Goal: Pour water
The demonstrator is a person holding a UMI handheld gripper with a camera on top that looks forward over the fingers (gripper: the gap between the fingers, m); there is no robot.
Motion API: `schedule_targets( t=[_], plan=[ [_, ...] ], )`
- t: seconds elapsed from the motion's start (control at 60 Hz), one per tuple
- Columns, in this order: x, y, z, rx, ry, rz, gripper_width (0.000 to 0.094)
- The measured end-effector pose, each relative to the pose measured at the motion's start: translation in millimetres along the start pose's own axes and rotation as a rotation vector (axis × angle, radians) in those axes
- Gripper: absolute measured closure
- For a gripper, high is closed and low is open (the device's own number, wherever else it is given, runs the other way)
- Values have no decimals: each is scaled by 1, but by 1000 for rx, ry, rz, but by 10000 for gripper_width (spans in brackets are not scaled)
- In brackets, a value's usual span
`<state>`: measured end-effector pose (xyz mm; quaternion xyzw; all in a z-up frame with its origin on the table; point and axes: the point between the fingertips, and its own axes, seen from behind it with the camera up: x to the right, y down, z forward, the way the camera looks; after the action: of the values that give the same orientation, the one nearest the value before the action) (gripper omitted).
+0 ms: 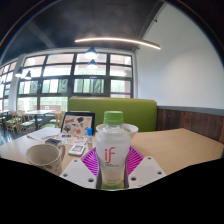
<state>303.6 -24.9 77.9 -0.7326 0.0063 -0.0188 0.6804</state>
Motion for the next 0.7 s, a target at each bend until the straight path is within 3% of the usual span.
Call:
schedule_targets(
  t=[0.15,0.233,0.3,0.517,0.667,0.7],
  plan=[
    [-1,2,-1,-31,0,-3,409],
    [-1,10,-15,-97,4,30,82],
    [-4,-2,-36,-84,-5,72,129],
    [-4,-38,-134,-54,41,75,120],
    [-10,-30,-176,-61,48,116,114],
    [-15,-32,-212,-71,48,121,115]
  ],
)
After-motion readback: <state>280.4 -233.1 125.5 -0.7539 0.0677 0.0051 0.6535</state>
